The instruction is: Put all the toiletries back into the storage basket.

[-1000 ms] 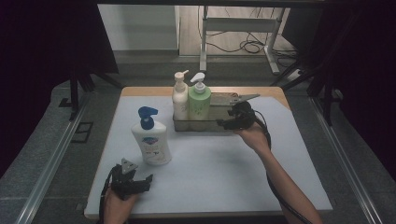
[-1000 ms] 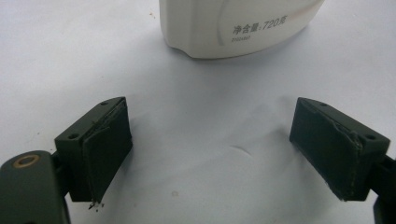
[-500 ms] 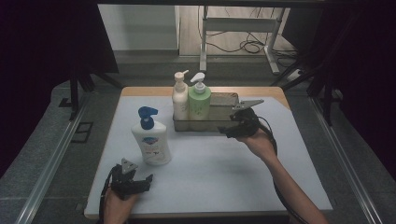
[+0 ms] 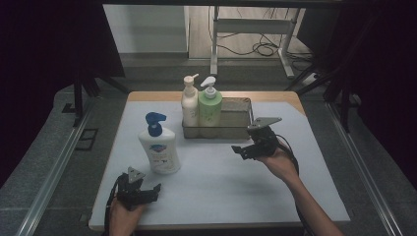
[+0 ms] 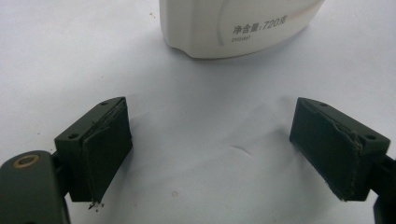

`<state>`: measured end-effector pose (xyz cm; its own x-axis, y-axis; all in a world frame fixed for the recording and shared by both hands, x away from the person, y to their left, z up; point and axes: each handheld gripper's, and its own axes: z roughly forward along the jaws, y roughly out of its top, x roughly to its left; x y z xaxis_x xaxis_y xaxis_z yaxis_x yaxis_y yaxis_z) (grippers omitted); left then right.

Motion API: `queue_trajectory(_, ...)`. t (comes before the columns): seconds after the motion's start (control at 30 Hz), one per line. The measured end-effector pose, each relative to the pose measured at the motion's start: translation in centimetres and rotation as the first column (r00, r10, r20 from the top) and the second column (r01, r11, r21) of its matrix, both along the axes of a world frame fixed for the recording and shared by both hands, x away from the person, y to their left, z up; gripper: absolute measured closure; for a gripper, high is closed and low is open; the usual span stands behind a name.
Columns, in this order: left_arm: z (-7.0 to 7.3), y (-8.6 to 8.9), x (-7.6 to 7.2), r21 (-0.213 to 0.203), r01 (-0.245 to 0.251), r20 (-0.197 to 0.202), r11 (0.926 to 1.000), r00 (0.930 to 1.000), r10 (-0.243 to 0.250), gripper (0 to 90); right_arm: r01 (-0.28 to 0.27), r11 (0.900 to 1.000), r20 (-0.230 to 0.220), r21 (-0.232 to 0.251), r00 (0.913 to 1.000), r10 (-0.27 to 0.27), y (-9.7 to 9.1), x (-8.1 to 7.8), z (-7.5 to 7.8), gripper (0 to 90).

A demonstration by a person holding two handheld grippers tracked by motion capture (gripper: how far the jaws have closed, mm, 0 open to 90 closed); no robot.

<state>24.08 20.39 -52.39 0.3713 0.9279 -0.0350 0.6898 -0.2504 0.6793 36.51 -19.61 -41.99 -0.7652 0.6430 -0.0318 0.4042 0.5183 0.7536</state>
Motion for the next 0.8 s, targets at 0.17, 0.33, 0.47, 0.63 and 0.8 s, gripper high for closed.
queue_trajectory(0.17,0.0,0.0,0.0,0.0,0.0,0.0,1.0,1.0,0.0,12.3,0.008,0.9999,0.005,-0.007,1.0,-0.008,-0.6,-1.1,-0.5,5.2)
queue_trajectory(0.33,0.0,0.0,0.0,0.0,-0.001,0.0,1.0,1.0,0.001,12.3,0.013,0.9998,0.011,-0.013,0.9999,-0.013,-1.3,-2.3,-1.0,2.7)
queue_trajectory(0.47,0.0,0.0,0.0,0.002,0.0,-0.001,1.0,1.0,0.0,12.3,0.024,0.9996,0.018,-0.013,0.9996,-0.023,-1.9,-3.2,-1.6,2.3)
queue_trajectory(0.63,0.1,0.0,0.1,0.004,0.005,-0.006,1.0,1.0,-0.005,12.4,0.045,0.9989,0.016,-0.014,0.9989,-0.045,-2.9,-4.3,-2.7,2.2)
queue_trajectory(0.8,0.2,0.0,0.2,0.003,0.0,-0.008,1.0,1.0,0.0,12.6,0.07,0.9975,0.013,0.01,0.9975,-0.07,-4.0,-5.4,-3.7,2.3)
